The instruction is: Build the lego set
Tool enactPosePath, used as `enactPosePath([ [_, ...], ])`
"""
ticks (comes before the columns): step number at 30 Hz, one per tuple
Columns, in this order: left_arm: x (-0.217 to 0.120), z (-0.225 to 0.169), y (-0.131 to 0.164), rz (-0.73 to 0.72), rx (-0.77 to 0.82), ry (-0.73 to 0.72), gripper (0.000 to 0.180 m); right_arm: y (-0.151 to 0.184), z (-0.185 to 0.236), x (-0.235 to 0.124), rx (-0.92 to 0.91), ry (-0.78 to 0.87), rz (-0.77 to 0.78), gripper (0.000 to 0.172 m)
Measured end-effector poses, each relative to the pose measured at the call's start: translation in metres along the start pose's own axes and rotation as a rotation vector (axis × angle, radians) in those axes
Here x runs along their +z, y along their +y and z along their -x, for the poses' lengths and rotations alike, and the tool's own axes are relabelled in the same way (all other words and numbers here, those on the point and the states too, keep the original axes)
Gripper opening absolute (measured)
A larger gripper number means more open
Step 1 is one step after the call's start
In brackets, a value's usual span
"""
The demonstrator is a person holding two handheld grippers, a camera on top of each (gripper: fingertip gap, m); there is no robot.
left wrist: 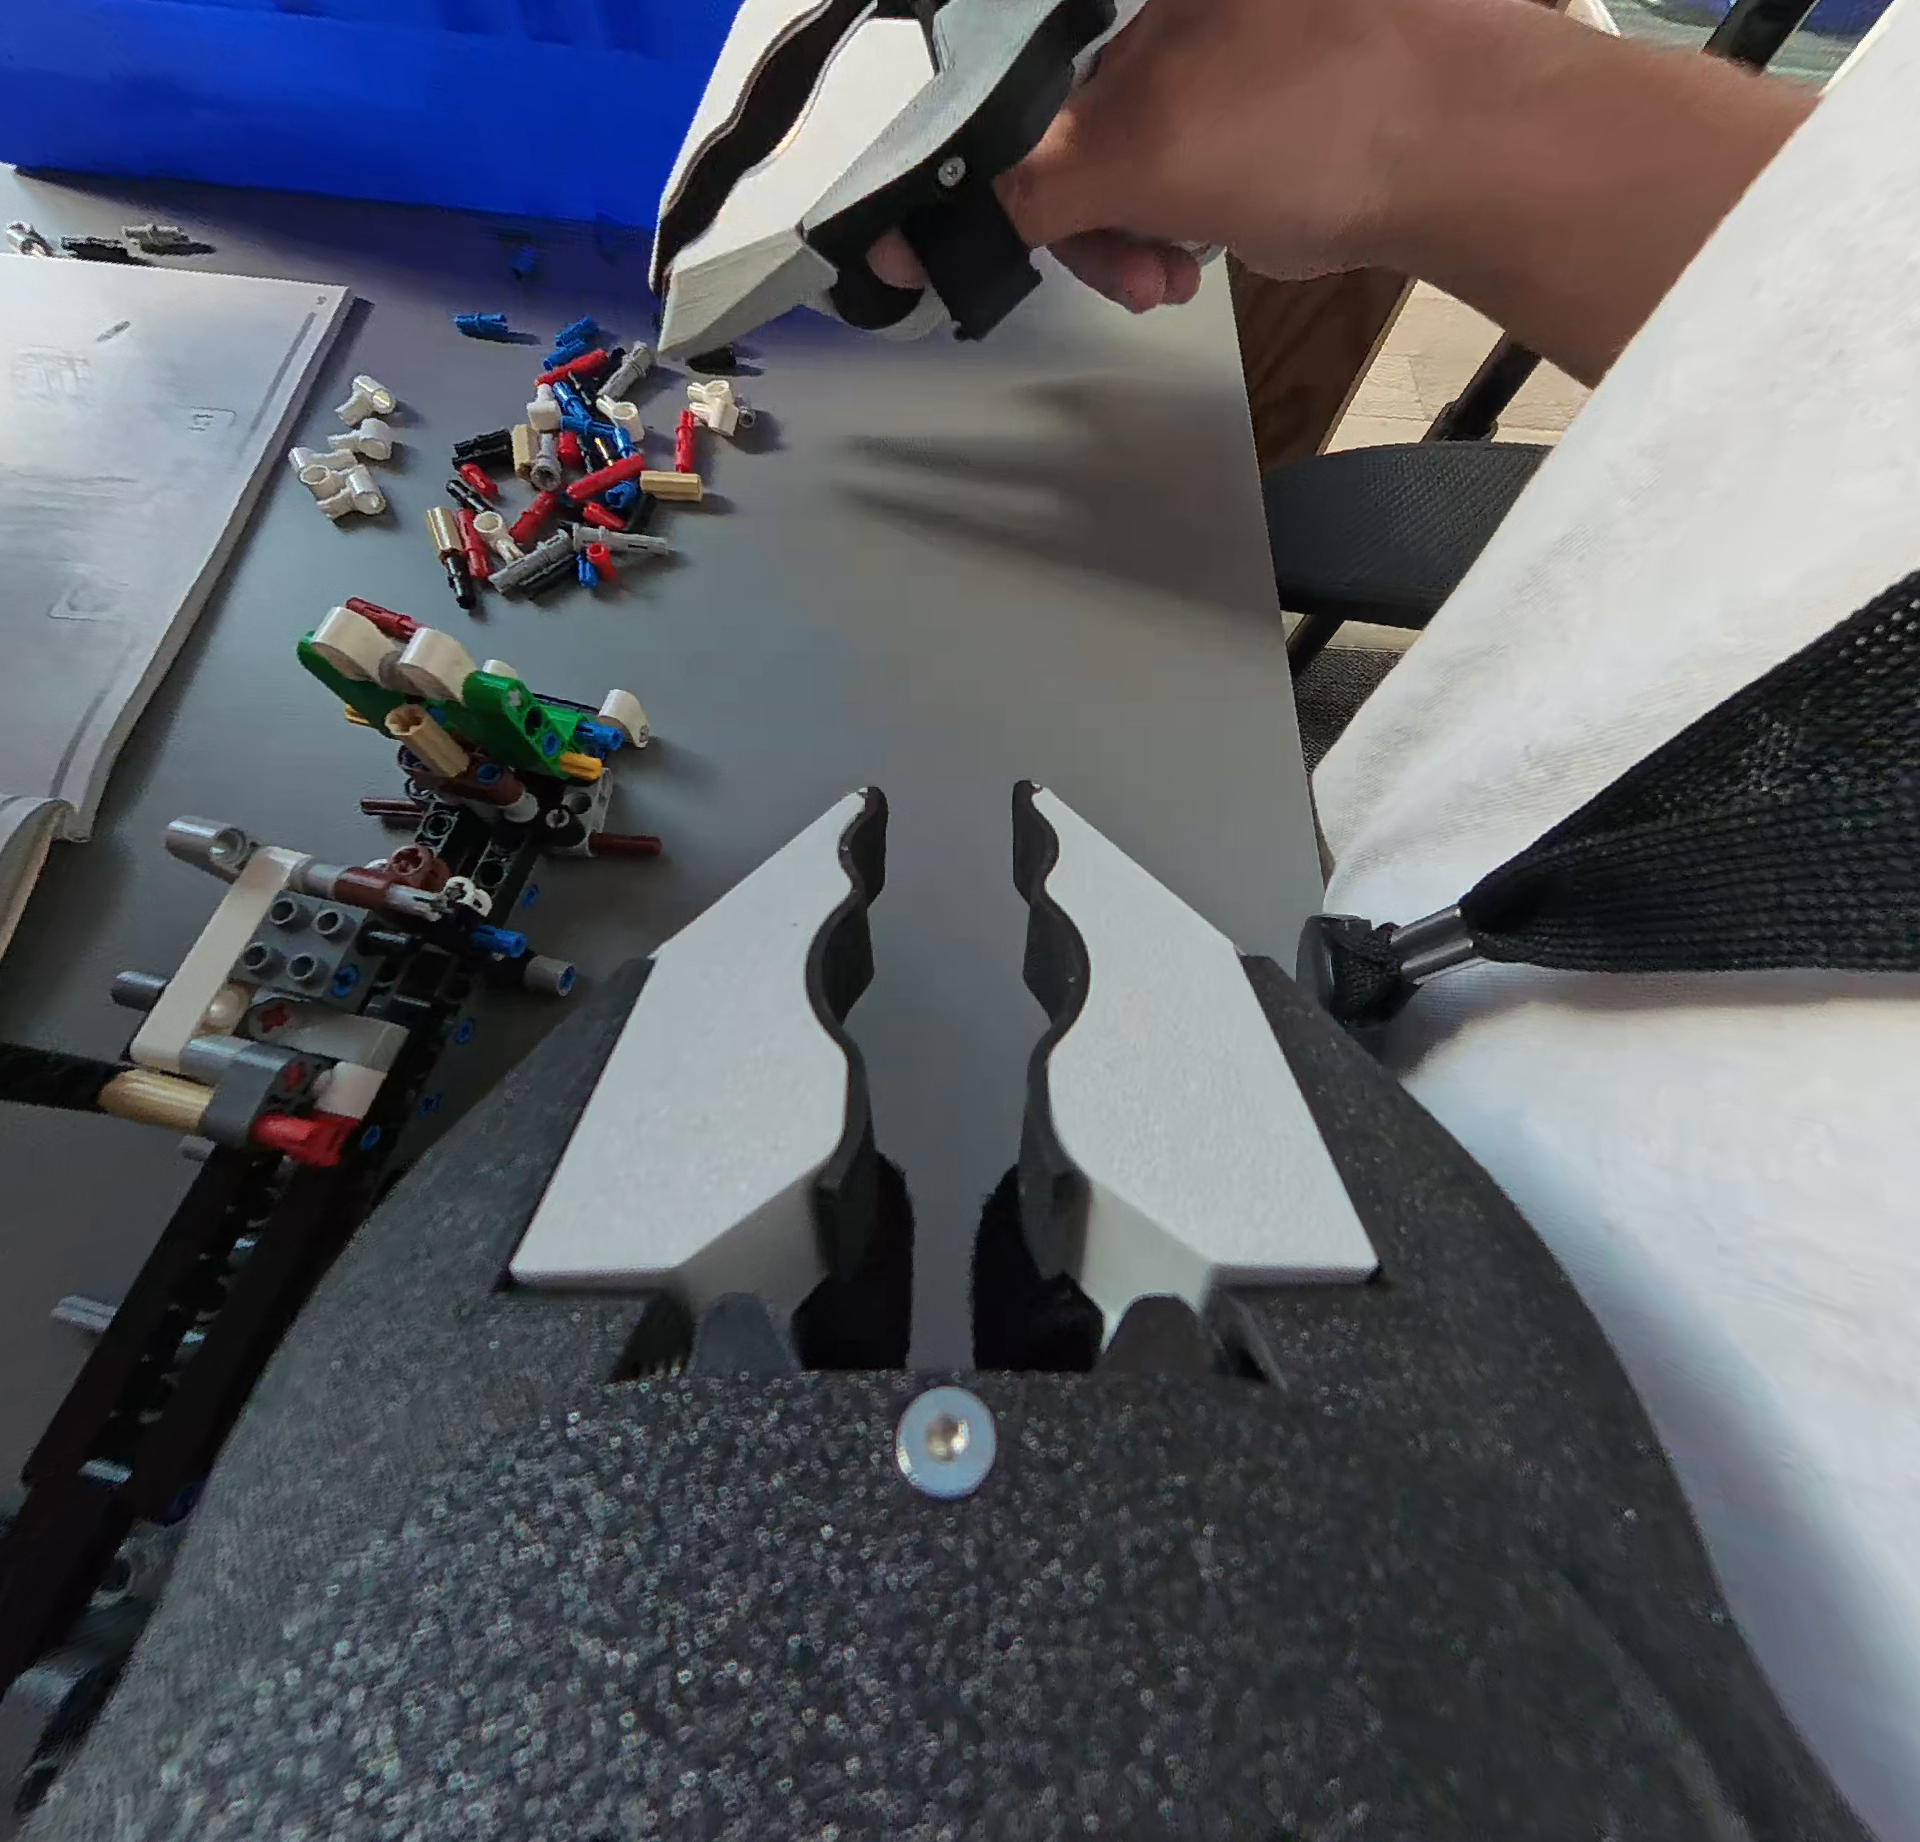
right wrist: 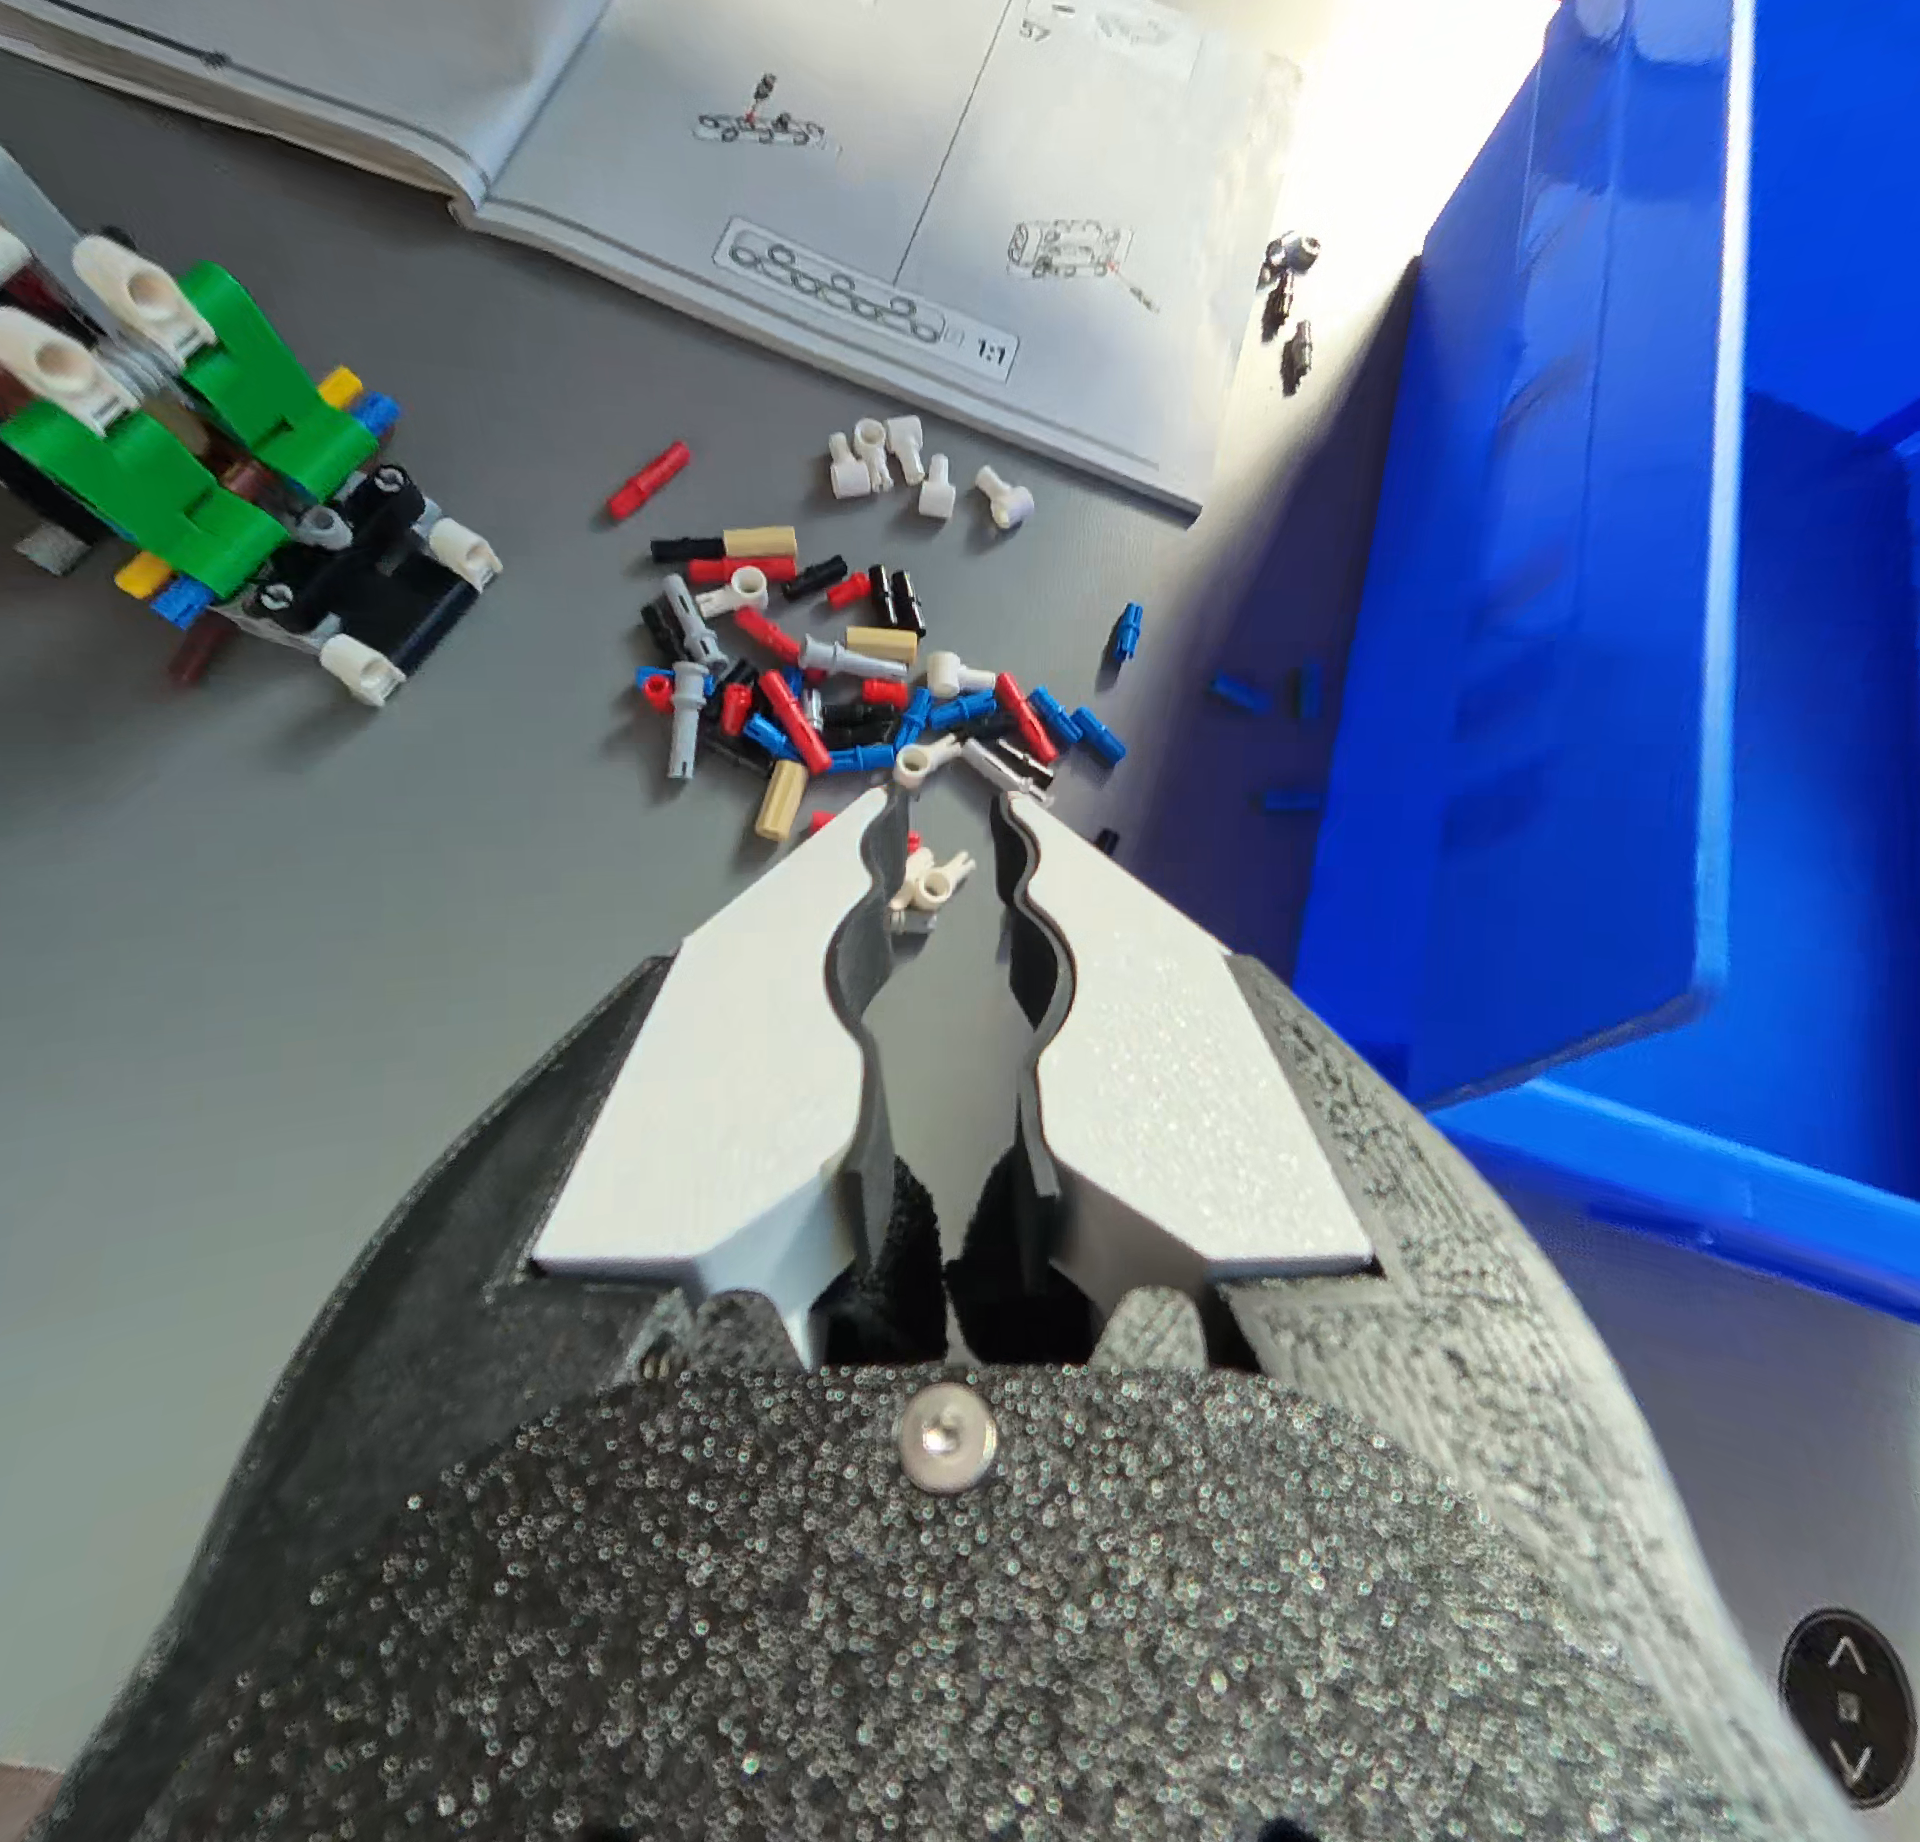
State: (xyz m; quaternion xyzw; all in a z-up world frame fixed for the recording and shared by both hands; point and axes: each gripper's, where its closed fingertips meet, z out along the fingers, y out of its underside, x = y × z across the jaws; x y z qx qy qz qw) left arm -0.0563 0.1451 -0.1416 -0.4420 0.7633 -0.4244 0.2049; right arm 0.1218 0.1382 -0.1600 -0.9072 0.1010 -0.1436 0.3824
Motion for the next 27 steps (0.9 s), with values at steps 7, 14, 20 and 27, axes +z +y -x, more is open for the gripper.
enactPosePath([
  [7,0.001,-0.006,-0.003,0.011,0.035,0.020,0.022,0.023,0.007,0.007,0.012,-0.022,0.041,0.019],
  [14,0.002,-0.007,-0.001,0.013,0.022,0.012,0.022,0.026,0.006,0.009,-0.011,-0.017,0.045,0.017],
  [20,0.001,-0.010,-0.004,0.004,0.024,0.008,0.022,0.025,0.006,0.012,0.010,-0.034,0.034,0.014],
  [27,-0.002,-0.008,-0.002,0.008,0.024,-0.004,0.022,0.020,-0.001,0.009,0.006,-0.004,0.004,0.000],
])
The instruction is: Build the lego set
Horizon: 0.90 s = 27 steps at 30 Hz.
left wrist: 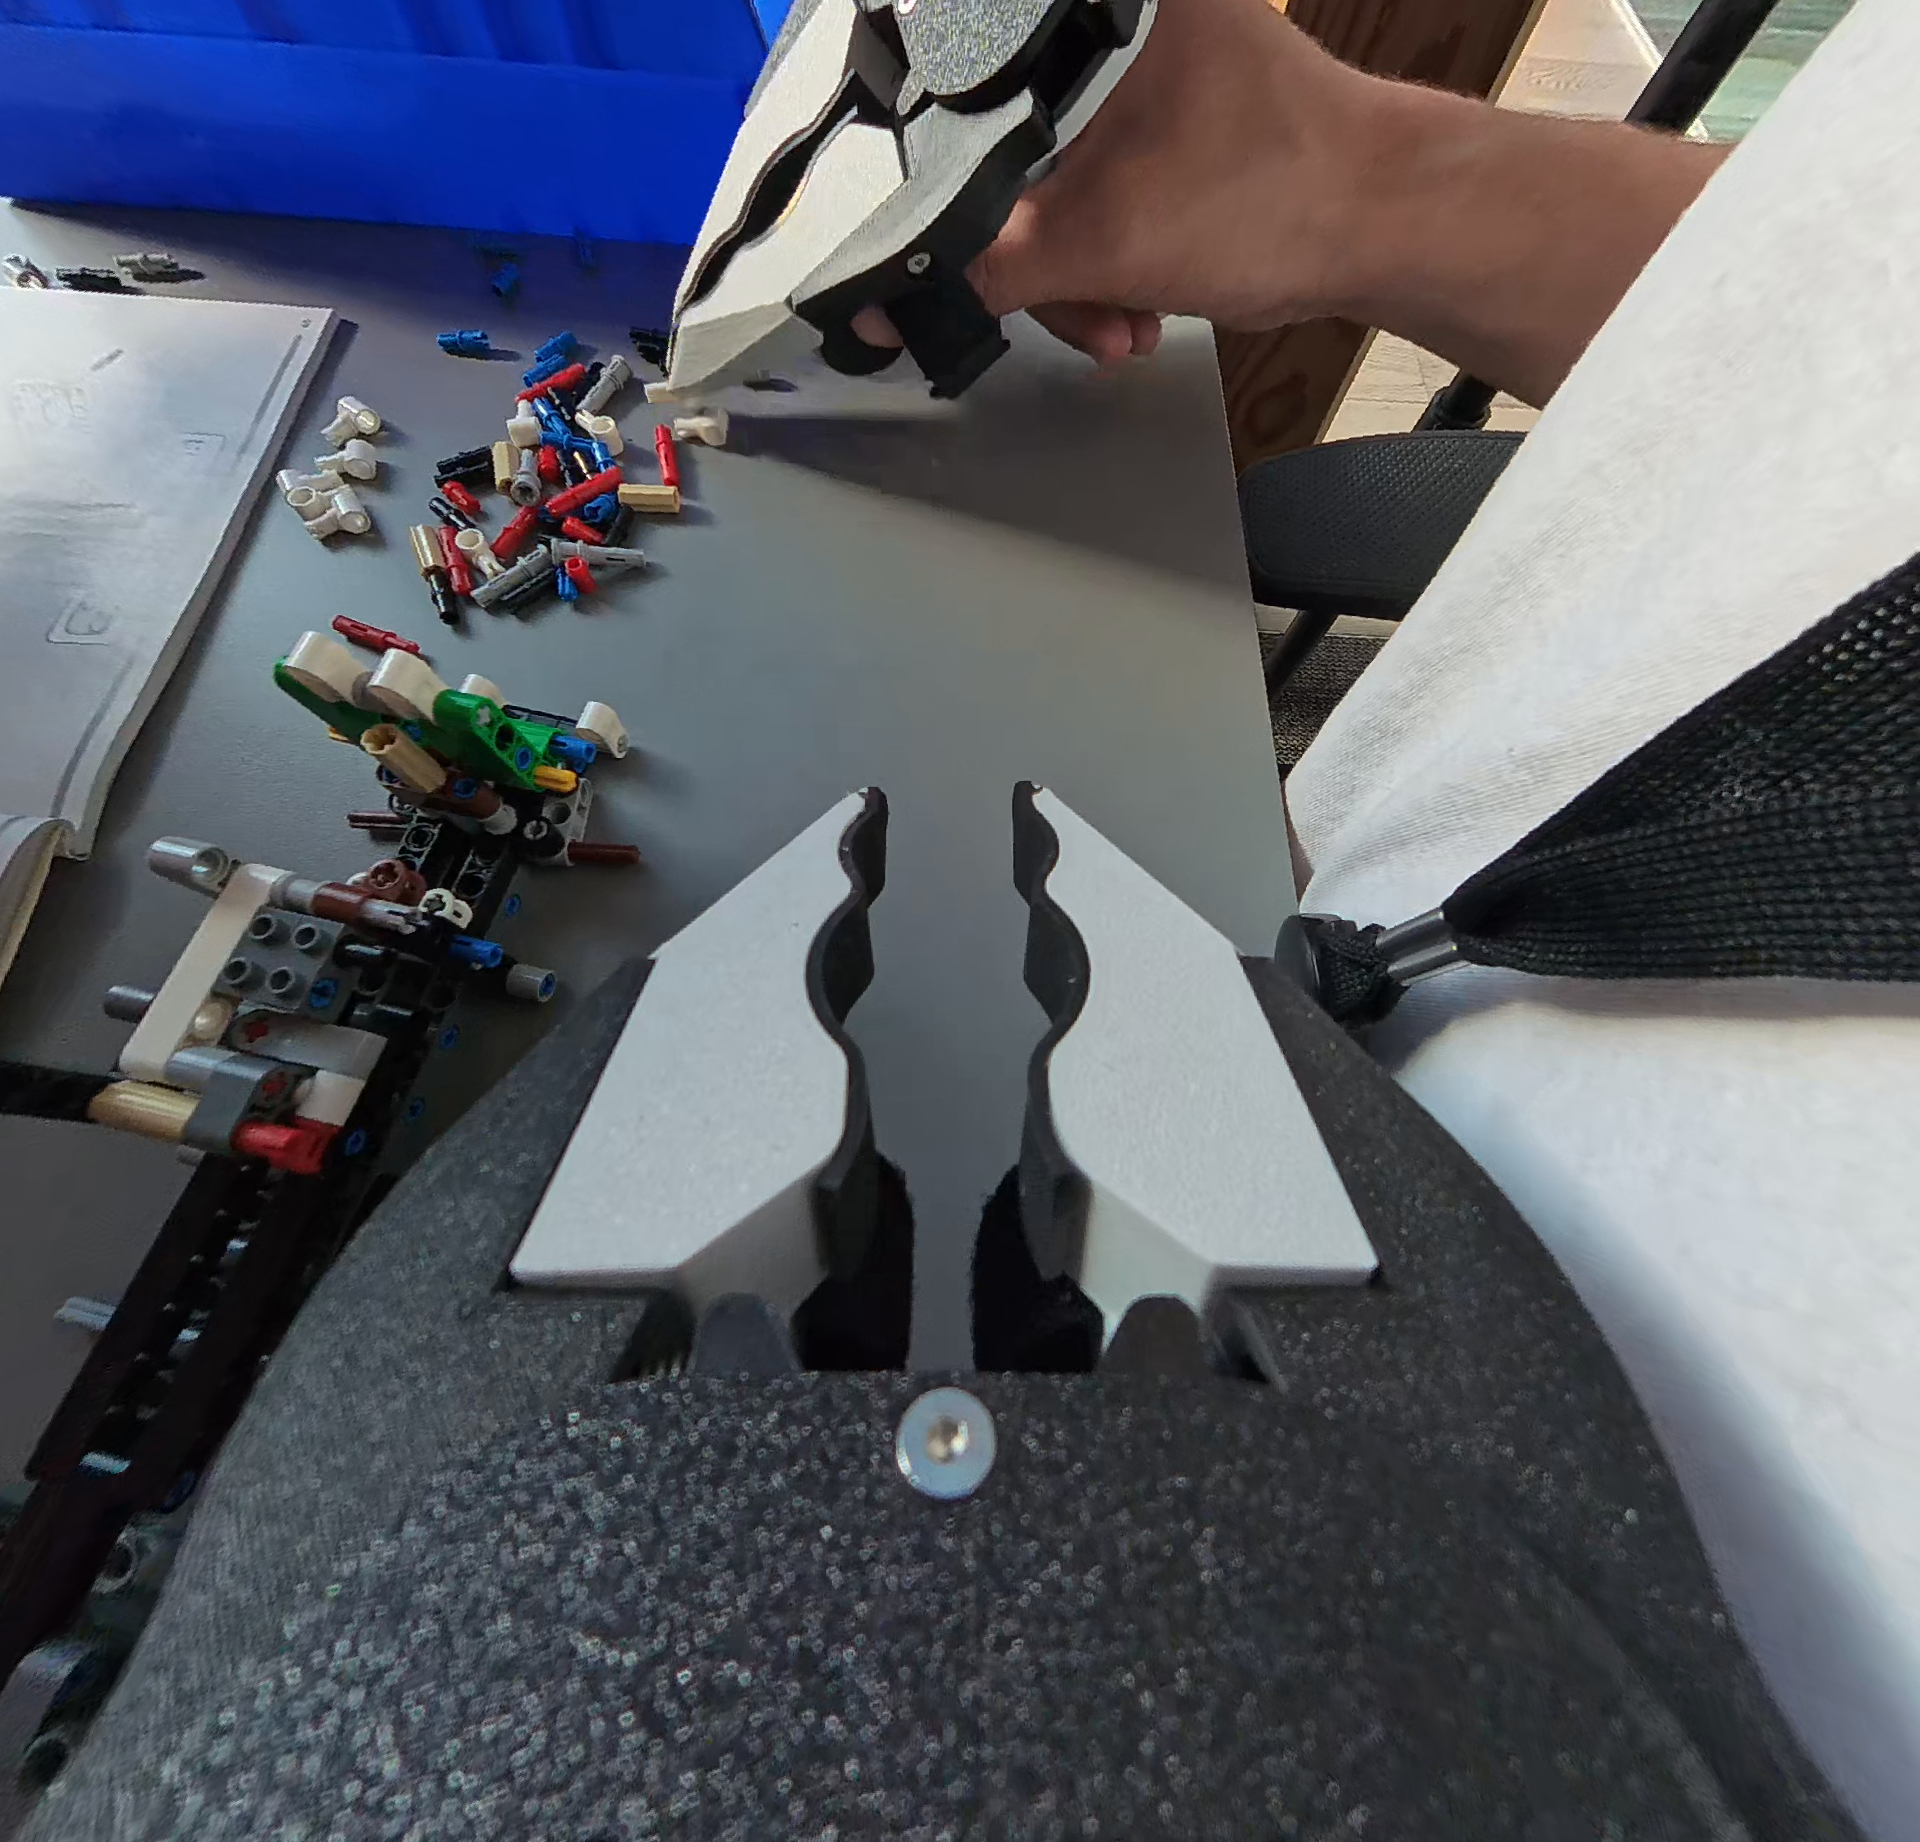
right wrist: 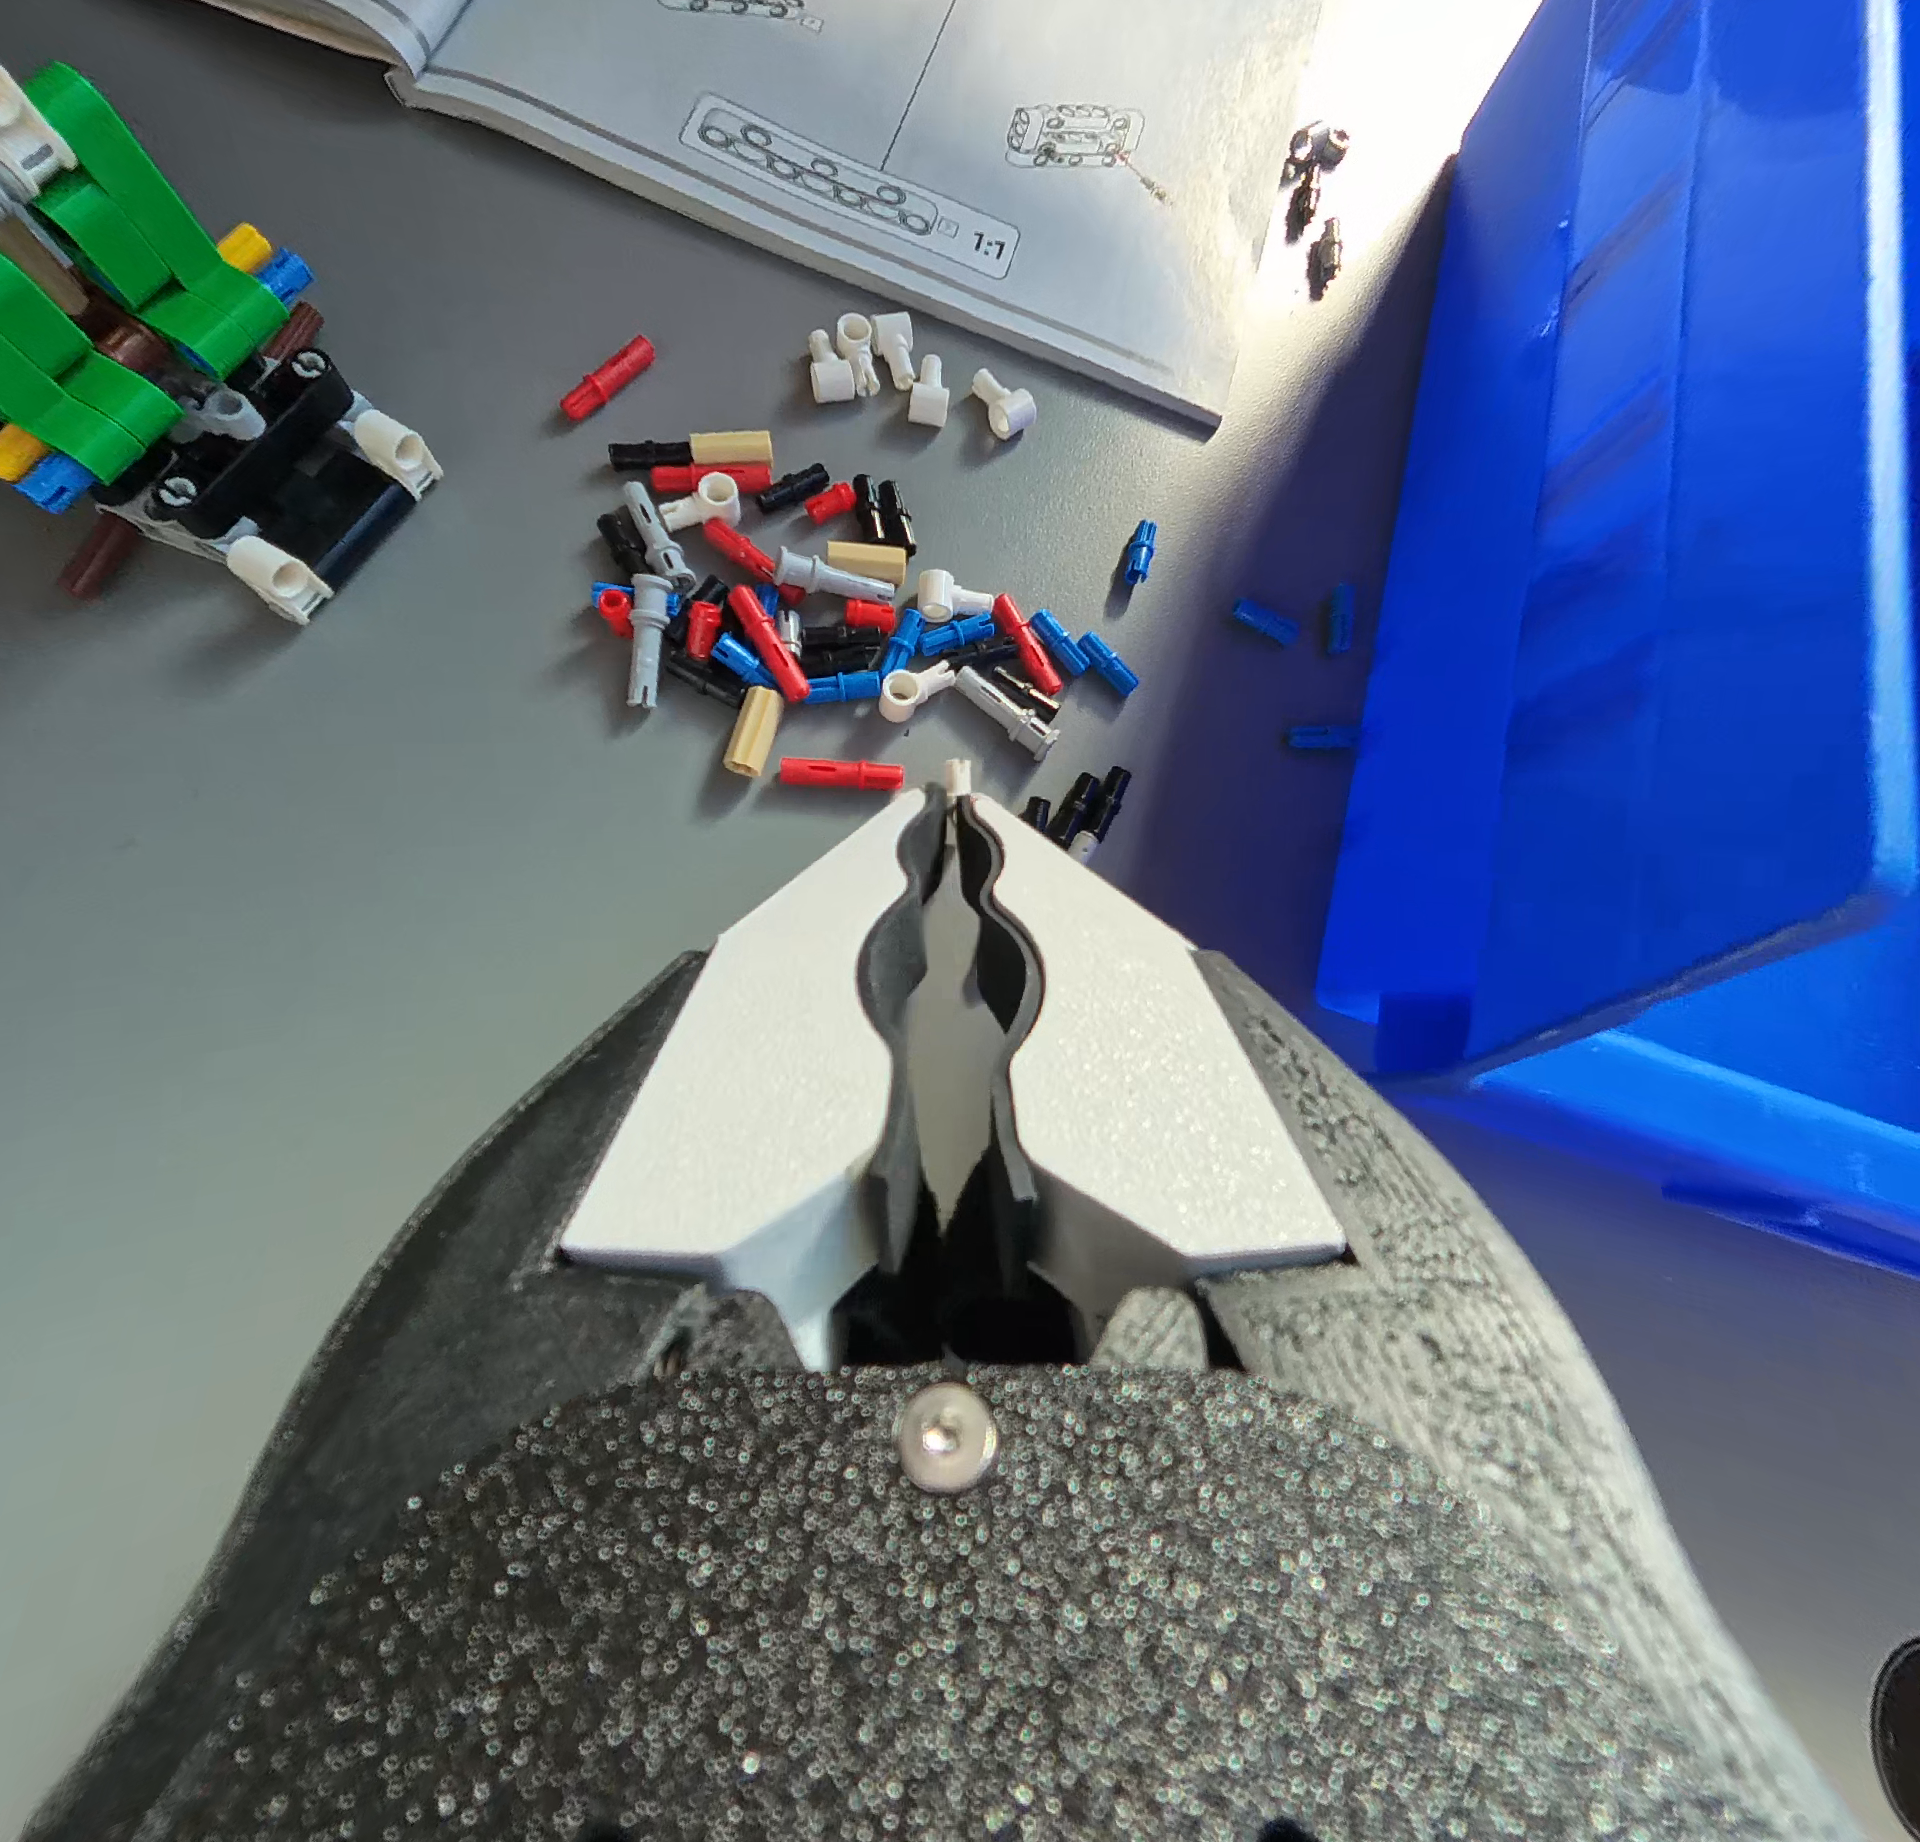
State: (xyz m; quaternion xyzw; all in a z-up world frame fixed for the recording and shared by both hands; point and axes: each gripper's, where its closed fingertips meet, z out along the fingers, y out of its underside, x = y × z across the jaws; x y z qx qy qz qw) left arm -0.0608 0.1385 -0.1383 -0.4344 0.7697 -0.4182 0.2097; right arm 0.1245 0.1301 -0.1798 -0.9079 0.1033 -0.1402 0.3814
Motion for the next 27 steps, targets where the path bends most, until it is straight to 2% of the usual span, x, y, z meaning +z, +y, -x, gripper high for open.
enactPosePath([
  [4,0.000,0.000,0.000,-0.001,0.000,-0.004,0.022,-0.006,-0.002,-0.002,-0.017,-0.002,0.001,0.001],
  [13,0.000,-0.001,0.002,0.004,0.005,0.003,0.022,0.011,0.013,-0.009,0.001,-0.105,0.059,0.024],
  [17,0.001,-0.001,0.003,0.021,0.028,-0.001,0.022,0.008,0.008,-0.001,-0.003,-0.033,0.049,0.028],
  [27,0.001,-0.002,0.003,0.018,0.024,-0.005,0.022,0.004,0.010,0.005,0.066,-0.124,0.008,0.033],
])
